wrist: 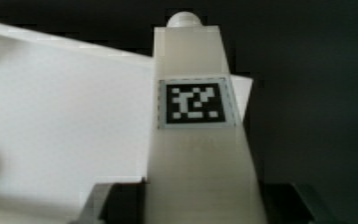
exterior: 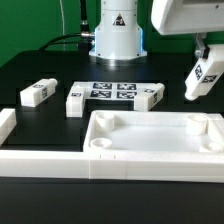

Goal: Assemble desk

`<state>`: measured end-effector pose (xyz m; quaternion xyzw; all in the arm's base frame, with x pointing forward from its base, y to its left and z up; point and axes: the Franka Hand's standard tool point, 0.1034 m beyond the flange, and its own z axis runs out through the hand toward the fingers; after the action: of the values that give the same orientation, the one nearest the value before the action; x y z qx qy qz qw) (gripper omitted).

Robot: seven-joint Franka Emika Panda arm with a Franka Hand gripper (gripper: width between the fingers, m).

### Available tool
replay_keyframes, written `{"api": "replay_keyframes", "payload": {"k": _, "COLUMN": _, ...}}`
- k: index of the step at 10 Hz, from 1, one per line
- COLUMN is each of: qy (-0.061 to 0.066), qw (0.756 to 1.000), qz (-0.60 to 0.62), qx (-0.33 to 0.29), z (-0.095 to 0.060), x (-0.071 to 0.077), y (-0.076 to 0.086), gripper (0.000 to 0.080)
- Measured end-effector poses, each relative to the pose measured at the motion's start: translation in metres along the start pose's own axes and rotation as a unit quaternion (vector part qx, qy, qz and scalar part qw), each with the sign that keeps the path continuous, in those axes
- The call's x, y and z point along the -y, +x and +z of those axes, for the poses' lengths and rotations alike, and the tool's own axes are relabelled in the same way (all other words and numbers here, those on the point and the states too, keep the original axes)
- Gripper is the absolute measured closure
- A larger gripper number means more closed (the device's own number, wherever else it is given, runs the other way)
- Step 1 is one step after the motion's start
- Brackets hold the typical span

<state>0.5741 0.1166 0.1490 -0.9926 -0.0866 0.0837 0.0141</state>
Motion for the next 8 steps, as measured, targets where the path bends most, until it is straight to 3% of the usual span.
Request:
{"api": "replay_keyframes", "payload": {"k": 1, "qy": 0.003, "qw": 0.999, "qz": 0.006, "qx": -0.037, "z": -0.012, "x": -0.003, "y": 0.008, "gripper": 0.0509}}
{"api": "replay_keyframes", "payload": {"k": 5, "qy": 0.002, "qw": 0.986, "qz": 0.002, "qx": -0.168, "z": -0.01, "x": -0.002, "y": 0.018, "gripper": 0.0509}}
{"api": "replay_keyframes", "payload": {"k": 8, "qy": -0.001, "qw": 0.964, "qz": -0.009, "qx": -0.266, "z": -0.023, "x": -0.006, "y": 0.038, "gripper": 0.0509}}
